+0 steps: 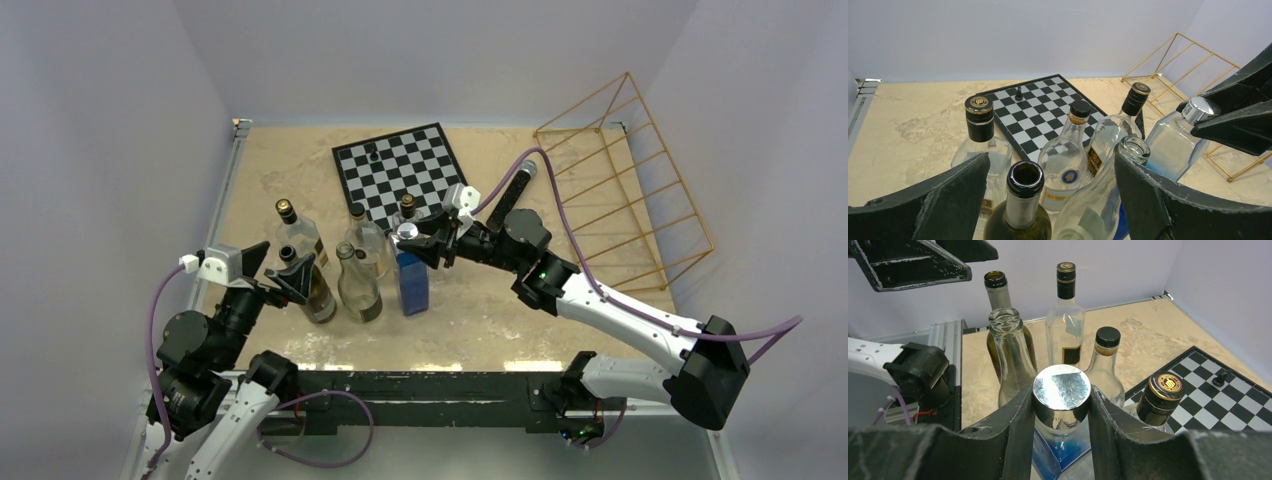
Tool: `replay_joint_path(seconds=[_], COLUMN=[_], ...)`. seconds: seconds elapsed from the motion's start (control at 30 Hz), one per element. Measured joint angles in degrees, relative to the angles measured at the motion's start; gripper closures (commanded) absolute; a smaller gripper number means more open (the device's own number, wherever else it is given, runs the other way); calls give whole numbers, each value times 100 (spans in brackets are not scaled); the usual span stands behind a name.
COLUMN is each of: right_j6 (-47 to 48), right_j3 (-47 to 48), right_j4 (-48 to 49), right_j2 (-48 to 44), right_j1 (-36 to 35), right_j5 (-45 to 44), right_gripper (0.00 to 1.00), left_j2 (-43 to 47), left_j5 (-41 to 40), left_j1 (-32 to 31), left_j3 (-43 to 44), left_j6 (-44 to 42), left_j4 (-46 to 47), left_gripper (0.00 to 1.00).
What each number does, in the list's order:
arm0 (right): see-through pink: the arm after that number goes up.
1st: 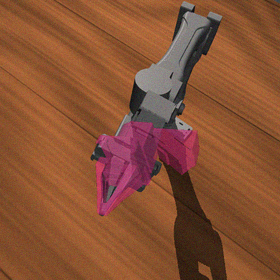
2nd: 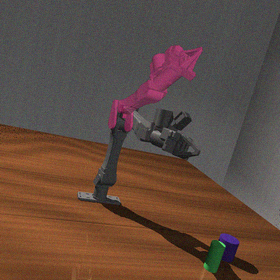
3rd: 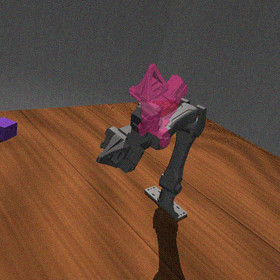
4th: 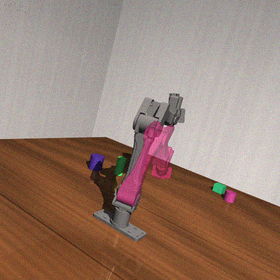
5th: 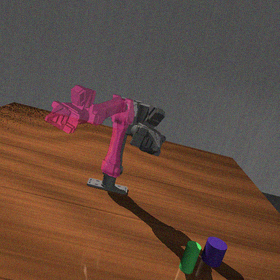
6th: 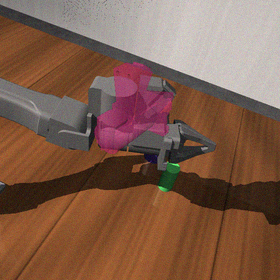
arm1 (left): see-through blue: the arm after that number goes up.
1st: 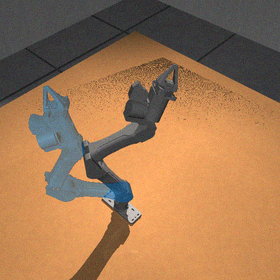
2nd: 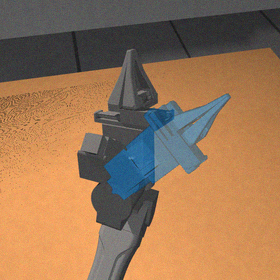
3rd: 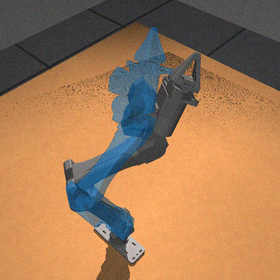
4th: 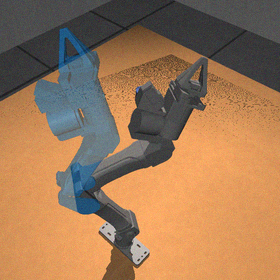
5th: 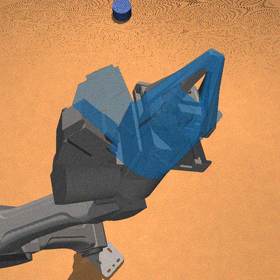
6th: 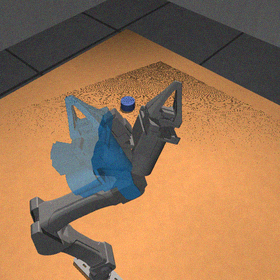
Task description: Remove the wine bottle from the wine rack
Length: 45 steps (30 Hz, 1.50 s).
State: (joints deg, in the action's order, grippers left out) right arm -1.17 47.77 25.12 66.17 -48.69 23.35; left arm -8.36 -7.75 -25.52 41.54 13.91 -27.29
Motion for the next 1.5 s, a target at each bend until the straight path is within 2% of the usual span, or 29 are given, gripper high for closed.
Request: replay_joint_path(seconds=[0.17, 0.27, 0.4, 0.67, 0.83, 0.9, 1.07, 1.33, 1.5], right_j6=[-120, -181, -227, -308, -343, -367, -544, -1506, -2107], right_j3=[-31, -66, -140, -140, -79, 20, 520, 1165, 1443], right_j4=[17, 22, 101, 713, 640, 391, -658, -2962, -4540], right_j2=[0, 0, 0, -214, -382, -533, -1088, -2232, -2586], right_j1=[0, 0, -2, -4, -4, -4, -4, -4, -4], right_j5=[-68, -114, -140, -184, -304, -404, -850, -2098, -2931], right_gripper=[68, 63, 49, 29, 14, 2, 1, 1, 1], left_j2=[2, 7, 17, 20, 24, 26, 0, -214, -297], left_j5=[0, -2, -2, -2, -50, -68, 9, 518, 1141], left_j1=[0, 0, 0, 0, 0, 0, 0, 0, 0], left_j3=[0, 0, 0, 0, 0, 0, 214, 1805, 2321], left_j6=[0, 0, 0, 0, 0, 2, 13, 109, 328], left_j4=[0, -2, -2, -4, -7, -4, -153, -656, -1180], left_gripper=[2, 2, 2, 2, 2, 2, 1, 1, 1])
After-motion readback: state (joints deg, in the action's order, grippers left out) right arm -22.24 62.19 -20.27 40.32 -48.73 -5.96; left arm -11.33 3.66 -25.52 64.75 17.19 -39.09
